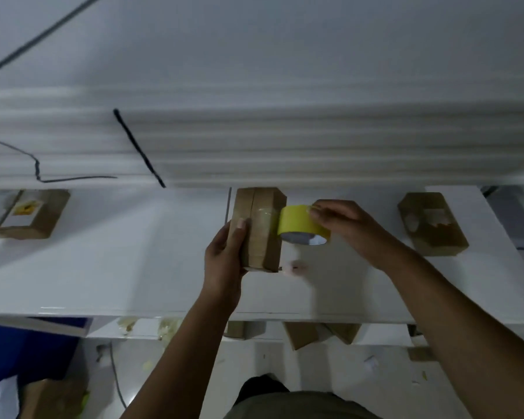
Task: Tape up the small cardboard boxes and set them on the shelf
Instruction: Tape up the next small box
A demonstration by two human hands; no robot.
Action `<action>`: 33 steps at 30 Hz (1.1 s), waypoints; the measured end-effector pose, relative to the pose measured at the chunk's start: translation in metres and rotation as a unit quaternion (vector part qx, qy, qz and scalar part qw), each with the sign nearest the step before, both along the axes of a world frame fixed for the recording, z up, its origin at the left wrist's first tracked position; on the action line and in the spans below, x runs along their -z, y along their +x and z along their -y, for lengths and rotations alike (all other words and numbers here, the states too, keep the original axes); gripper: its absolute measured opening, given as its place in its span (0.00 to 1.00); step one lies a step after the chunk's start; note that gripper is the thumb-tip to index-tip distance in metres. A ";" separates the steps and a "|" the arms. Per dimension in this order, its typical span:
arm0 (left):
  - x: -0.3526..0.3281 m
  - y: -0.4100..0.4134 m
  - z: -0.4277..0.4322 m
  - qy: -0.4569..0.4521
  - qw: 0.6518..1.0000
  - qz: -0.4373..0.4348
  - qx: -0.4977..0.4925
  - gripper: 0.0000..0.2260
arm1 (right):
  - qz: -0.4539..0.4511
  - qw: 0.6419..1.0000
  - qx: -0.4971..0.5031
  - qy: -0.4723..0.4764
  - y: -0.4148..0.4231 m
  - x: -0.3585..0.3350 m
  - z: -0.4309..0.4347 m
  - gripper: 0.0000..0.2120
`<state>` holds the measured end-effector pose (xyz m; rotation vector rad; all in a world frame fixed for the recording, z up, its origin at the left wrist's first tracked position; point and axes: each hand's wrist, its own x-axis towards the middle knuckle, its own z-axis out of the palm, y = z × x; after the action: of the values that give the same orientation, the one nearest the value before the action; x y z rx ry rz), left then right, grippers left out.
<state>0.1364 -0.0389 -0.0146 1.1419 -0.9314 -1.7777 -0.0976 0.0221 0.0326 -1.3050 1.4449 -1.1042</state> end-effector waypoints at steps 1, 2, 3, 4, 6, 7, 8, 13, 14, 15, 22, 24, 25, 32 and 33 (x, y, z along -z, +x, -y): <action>-0.008 -0.002 -0.009 -0.004 1.000 -0.013 -0.005 0.12 | -0.012 1.000 -0.017 -0.015 -0.005 -0.006 -0.011 0.26; -0.017 -0.003 -0.017 -0.003 1.000 -0.024 -0.008 0.12 | -0.014 1.000 -0.013 -0.023 -0.009 -0.011 -0.020 0.29; -0.023 -0.004 -0.025 0.012 0.999 -0.036 -0.011 0.13 | -0.022 0.999 0.005 -0.032 -0.013 -0.014 -0.028 0.31; -0.029 -0.004 -0.032 0.034 0.998 -0.051 -0.014 0.15 | -0.050 0.997 0.030 -0.042 -0.016 -0.016 -0.035 0.32; -0.033 -0.003 -0.047 0.067 0.995 -0.079 -0.013 0.22 | -0.140 0.988 0.064 -0.035 -0.021 -0.016 -0.047 0.33; -0.035 -0.003 -0.056 0.083 0.992 -0.093 -0.002 0.25 | -0.157 0.985 0.070 -0.019 -0.021 -0.013 -0.053 0.34; -0.036 -0.005 -0.064 0.101 0.988 -0.112 0.016 0.26 | -0.155 0.985 0.073 -0.001 -0.019 -0.009 -0.058 0.34; -0.028 -0.020 -0.096 0.144 0.975 -0.141 0.089 0.18 | -0.110 0.991 0.067 0.028 -0.002 0.005 -0.067 0.23; -0.026 -0.021 -0.098 0.090 0.988 -0.066 0.104 0.19 | -0.099 0.992 0.065 0.033 -0.003 0.005 -0.069 0.23; -0.027 -0.023 -0.099 0.026 0.994 0.031 0.100 0.19 | -0.094 0.993 0.067 0.035 -0.006 0.005 -0.072 0.24; -0.047 -0.041 -0.113 -0.101 0.960 0.202 0.165 0.25 | -0.220 0.973 0.071 -0.003 -0.003 0.004 -0.100 0.23; -0.050 -0.051 -0.119 -0.152 0.952 0.243 0.111 0.24 | -0.201 0.977 0.072 0.003 -0.004 -0.002 -0.107 0.25; -0.053 -0.055 -0.120 -0.156 0.953 0.248 0.075 0.22 | -0.171 0.982 0.075 0.022 -0.009 -0.004 -0.110 0.27; -0.055 -0.063 -0.123 -0.091 0.982 0.160 -0.039 0.16 | 0.083 0.995 -0.044 -0.045 -0.050 -0.007 -0.133 0.32; -0.056 -0.065 -0.125 -0.087 0.984 0.151 -0.035 0.16 | 0.070 0.994 -0.047 -0.073 -0.048 -0.005 -0.134 0.26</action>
<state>0.0717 0.0856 0.0416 1.3359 -1.1846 -1.4597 -0.1456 0.1558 0.0374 -1.3539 1.2066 -1.2309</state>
